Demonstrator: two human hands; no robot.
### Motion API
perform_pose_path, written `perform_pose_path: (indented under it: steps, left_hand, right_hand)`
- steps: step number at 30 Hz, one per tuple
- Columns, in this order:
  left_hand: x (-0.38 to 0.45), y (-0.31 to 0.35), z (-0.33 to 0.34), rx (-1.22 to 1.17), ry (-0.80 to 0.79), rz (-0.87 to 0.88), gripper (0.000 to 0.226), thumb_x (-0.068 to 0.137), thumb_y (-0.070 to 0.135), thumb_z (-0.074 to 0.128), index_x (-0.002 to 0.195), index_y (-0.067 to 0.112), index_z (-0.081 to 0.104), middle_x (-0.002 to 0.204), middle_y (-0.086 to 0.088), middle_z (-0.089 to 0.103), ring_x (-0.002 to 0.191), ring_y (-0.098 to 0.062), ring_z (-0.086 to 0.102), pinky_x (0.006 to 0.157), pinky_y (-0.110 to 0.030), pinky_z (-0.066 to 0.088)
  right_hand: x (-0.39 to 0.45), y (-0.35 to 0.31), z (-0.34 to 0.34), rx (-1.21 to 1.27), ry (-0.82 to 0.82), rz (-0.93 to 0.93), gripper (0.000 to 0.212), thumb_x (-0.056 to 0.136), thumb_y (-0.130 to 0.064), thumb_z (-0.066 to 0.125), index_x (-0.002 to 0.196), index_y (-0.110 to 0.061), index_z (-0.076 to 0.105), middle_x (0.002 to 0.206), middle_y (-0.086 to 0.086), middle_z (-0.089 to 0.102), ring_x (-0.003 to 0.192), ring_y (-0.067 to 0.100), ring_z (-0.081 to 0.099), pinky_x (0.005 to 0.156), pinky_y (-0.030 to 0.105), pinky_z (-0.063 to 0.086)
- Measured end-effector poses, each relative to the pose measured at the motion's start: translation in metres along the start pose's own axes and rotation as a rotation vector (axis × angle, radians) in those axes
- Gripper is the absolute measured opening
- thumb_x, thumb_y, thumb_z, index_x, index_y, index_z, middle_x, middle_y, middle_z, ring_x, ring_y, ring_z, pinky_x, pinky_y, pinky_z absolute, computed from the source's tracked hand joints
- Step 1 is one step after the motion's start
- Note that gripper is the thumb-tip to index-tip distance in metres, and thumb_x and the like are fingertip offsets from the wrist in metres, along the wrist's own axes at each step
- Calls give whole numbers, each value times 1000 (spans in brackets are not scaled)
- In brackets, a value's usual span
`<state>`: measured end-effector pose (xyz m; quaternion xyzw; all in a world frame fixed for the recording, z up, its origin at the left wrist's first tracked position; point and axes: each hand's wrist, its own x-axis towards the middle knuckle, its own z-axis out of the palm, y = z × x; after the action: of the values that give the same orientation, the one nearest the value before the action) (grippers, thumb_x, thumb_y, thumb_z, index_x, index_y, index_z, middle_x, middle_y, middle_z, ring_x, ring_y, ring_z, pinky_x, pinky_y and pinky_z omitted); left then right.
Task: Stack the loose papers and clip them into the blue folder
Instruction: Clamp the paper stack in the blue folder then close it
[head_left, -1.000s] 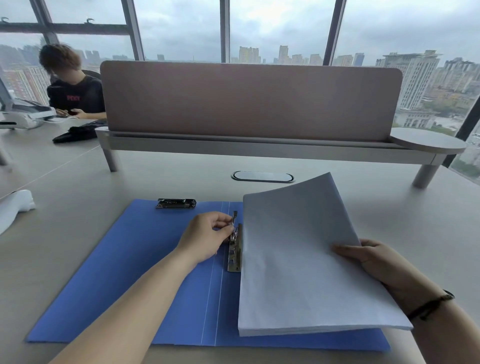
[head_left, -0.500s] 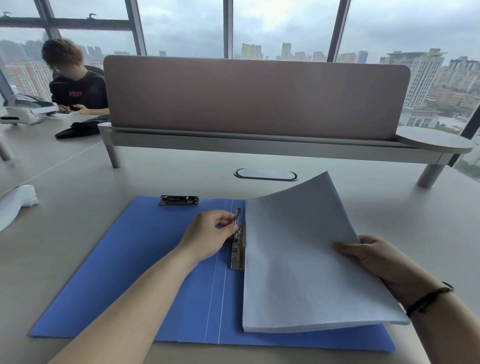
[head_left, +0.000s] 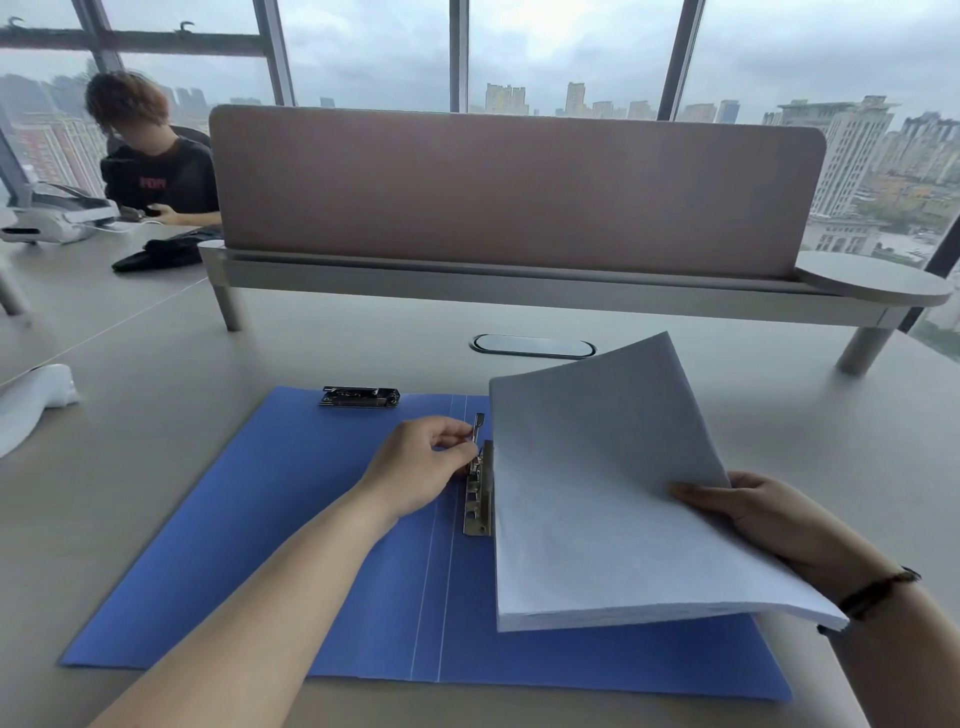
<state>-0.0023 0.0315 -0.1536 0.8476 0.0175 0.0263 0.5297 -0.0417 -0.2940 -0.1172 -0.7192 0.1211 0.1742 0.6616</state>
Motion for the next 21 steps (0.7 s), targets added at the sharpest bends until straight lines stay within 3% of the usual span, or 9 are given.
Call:
perform_pose_path:
  steps: [4,10,14,21]
  left_hand:
    - [1,-1,-1,-14,-14,-9,24,90,24,71,114,26,71,105,6,75,94,-13,72,99,-39,54]
    - [0,0,-1,-2,-17,-15,24,90,27,71,113,29,70,106,7,74,96,-12,71,101,-39,52]
    - [0,0,-1,-6,-23,-21,24,90,27,70,115,29,70,108,6,73,98,-13,71,102,-39,52]
    - [-1,1,-1,-43,-35,-26,26,91,23,69,117,24,69,107,5,73,97,-13,71,101,-38,52]
  right_hand:
    - [-2,0,-3,-18,6,6,27,92,-9,65,105,13,69,96,32,74,56,31,72,50,33,61]
    - [-2,1,-1,-30,14,-4,27,92,-9,65,104,13,69,100,35,72,56,32,72,52,35,61]
    - [-3,0,-1,-16,9,-12,24,92,-9,64,100,13,70,87,29,75,54,31,72,49,33,61]
    - [-4,0,0,4,-11,-27,20,90,-9,65,96,9,72,86,27,75,56,31,72,51,35,62]
